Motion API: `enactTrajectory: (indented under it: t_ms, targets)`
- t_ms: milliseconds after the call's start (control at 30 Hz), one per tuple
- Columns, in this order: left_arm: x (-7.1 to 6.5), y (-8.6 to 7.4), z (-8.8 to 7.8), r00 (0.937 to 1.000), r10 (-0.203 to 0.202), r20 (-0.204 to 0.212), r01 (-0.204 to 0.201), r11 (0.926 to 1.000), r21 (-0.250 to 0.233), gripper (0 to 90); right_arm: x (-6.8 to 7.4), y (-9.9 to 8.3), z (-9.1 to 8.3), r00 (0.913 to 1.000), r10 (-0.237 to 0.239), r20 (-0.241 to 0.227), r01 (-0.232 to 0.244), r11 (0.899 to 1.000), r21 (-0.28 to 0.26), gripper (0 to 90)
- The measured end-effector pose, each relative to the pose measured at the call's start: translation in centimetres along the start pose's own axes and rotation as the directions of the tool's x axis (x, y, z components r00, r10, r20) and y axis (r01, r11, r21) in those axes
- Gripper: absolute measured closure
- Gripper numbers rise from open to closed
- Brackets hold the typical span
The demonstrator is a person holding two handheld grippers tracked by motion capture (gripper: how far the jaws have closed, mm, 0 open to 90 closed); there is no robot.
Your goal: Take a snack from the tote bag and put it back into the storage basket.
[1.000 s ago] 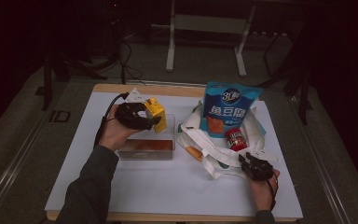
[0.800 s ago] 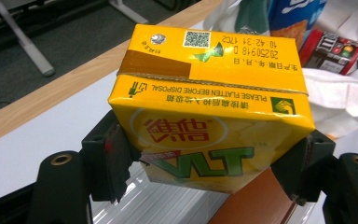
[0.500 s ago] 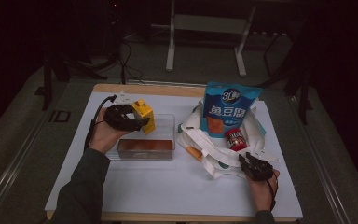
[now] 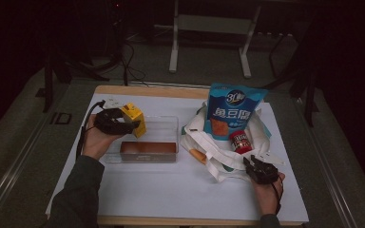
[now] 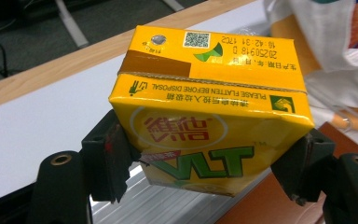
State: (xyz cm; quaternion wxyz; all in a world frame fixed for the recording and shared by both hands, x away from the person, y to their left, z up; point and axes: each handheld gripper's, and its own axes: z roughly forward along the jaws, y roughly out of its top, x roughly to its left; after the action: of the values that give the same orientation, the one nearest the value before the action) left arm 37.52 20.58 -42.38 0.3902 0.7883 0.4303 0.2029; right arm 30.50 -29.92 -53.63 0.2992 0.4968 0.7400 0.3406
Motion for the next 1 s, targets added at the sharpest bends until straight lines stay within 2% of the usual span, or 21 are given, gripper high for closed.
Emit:
enactTrajectory:
  t_ms: [167, 300, 467, 700, 1000]
  targets:
    - [0.6, -0.7, -0.2, 0.9997, -0.014, -0.022, 0.014, 0.9998, 0.011, 29.1, 0.0, 0.0, 0.0, 1.0, -0.001, 0.001, 0.001, 1.0, 0.0, 64.9]
    - [1.3, -1.8, -0.4, 0.9979, -0.046, -0.045, 0.046, 0.9987, 0.019, 29.1, 0.0, 0.0, 0.0, 1.0, -0.003, 0.002, 0.003, 1.0, 0.0, 64.9]
    - [1.7, -2.7, -0.2, 0.9971, -0.059, -0.048, 0.06, 0.9976, 0.033, 29.1, 0.0, 0.0, 0.0, 1.0, -0.004, 0.003, 0.004, 1.0, 0.0, 64.9]
    - [1.3, -3.5, 0.2, 0.9972, -0.065, -0.036, 0.067, 0.9969, 0.042, 29.1, 0.0, 0.0, 0.0, 1.0, -0.004, 0.003, 0.004, 1.0, 0.0, 64.9]
    - [1.2, -3.9, 0.9, 0.9948, -0.084, -0.058, 0.087, 0.9945, 0.059, 29.0, 0.1, 0.0, 0.0, 1.0, -0.004, 0.005, 0.005, 1.0, -0.001, 64.8]
